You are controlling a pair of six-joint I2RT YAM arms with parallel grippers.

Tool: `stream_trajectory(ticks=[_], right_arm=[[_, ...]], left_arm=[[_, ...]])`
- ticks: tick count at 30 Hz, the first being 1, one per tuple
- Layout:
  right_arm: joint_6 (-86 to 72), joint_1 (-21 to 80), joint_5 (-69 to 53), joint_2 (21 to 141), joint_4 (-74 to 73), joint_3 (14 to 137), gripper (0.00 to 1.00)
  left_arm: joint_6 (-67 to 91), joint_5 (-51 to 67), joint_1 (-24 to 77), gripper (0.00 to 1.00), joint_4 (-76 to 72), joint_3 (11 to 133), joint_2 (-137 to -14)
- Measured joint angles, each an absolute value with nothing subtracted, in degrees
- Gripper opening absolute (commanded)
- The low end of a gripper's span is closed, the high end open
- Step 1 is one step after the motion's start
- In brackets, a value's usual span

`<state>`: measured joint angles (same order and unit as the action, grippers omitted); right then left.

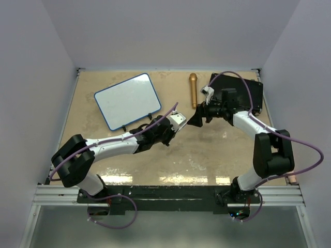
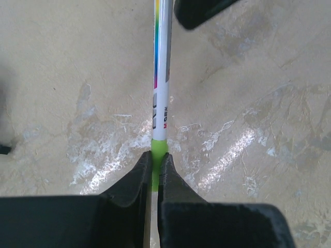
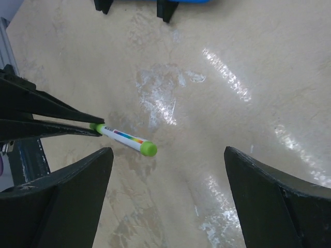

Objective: Write a sentence on the whiteboard
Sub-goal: Open the whiteboard marker at the center of the board.

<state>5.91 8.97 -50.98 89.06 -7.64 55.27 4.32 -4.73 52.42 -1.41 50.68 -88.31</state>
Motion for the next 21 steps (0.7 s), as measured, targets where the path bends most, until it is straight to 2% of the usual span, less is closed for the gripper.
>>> stream_trajectory(ticks=[6, 10, 13, 18, 21], right_arm=[[3.27, 12.67, -52.58, 91.15, -7.01, 55.02, 0.83], [2.33, 13.78, -54.33, 92.42, -6.37, 55.07, 0.69], [1.91, 14.17, -55.42, 93.78, -6.52, 55.16, 0.63], [1.45, 14.48, -57.06, 94.24, -6.48, 55.29, 0.59], [0.30, 14.59, -58.63, 94.24, -5.98, 55.29, 0.54]], left_arm=[[3.14, -4.67, 52.42, 0.00, -2.90, 50.68, -88.12], [2.20, -4.71, 52.42, 0.00, -2.94, 50.68, -88.09], [1.83, -4.73, 52.42, 0.00, -2.94, 50.68, -88.12], [1.67, -4.71, 52.42, 0.00, -2.94, 50.68, -88.12], [1.43, -4.40, 52.42, 0.00, -2.94, 50.68, -88.12]])
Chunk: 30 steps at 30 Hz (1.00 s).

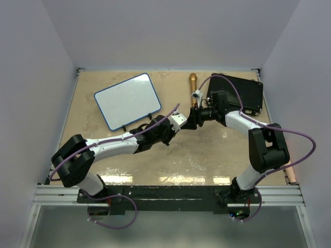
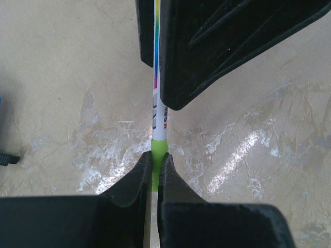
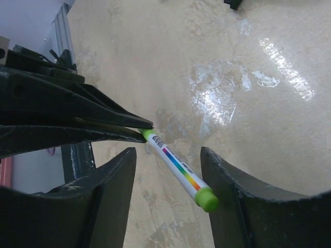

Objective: Write a sentence on the whiteboard
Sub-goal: Open the whiteboard marker at the center of the board.

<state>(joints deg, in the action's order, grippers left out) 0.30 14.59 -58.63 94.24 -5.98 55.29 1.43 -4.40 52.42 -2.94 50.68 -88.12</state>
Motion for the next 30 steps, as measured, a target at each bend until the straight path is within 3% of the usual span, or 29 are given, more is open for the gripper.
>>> stream_trajectory(ticks=[6, 9, 10, 11, 15, 17, 18, 19, 21, 26, 30], right_arm=[[-1.41, 14.61, -61.06, 94.24, -4.82, 55.29, 0.34], [-1.76, 14.61, -61.34, 94.24, -4.58, 55.29, 0.19], [-1.87, 14.59, -61.39, 94.24, -4.54, 55.31, 0.06], [-1.93, 14.59, -61.65, 94.24, -4.56, 55.31, 0.00], [-2.39, 14.72, -62.76, 94.21, -4.64, 55.48, 0.00], [-2.42, 14.72, -63.07, 94.21, -4.62, 55.55, 0.00], [-2.44, 14.72, -63.35, 94.13, -4.62, 55.59, 0.00], [-2.50, 14.72, -63.86, 93.95, -4.51, 55.61, 0.00], [-2.61, 14.72, -64.25, 93.14, -4.47, 55.61, 0.00], [-2.50, 14.74, -66.72, 89.12, -3.27, 55.59, 0.00], [-2.35, 14.72, -70.57, 86.56, -1.54, 55.35, 0.00]], left_arm=[[-0.16, -3.62, 52.42, 0.00, -2.98, 50.70, -88.12], [-0.75, -3.42, 52.42, 0.00, -2.96, 50.76, -88.12], [-0.95, -3.42, 52.42, 0.00, -2.92, 50.76, -88.12], [-1.19, -3.46, 52.42, 0.00, -2.87, 50.76, -88.12], [-1.58, -3.51, 52.42, 0.01, -2.59, 50.76, -88.09], [-1.61, -3.75, 52.40, 0.19, -2.63, 50.74, -87.81], [-1.52, -3.79, 52.38, 0.41, -2.63, 50.65, -87.48], [-1.39, -3.62, 52.27, 0.52, -2.83, 50.15, -86.63], [-0.62, -2.09, 51.48, 0.64, -4.36, 47.86, -83.37], [2.17, 7.42, 43.46, 0.65, -9.78, 40.86, -69.73], [1.89, 13.30, 42.44, 0.62, -12.71, 40.66, -68.18]])
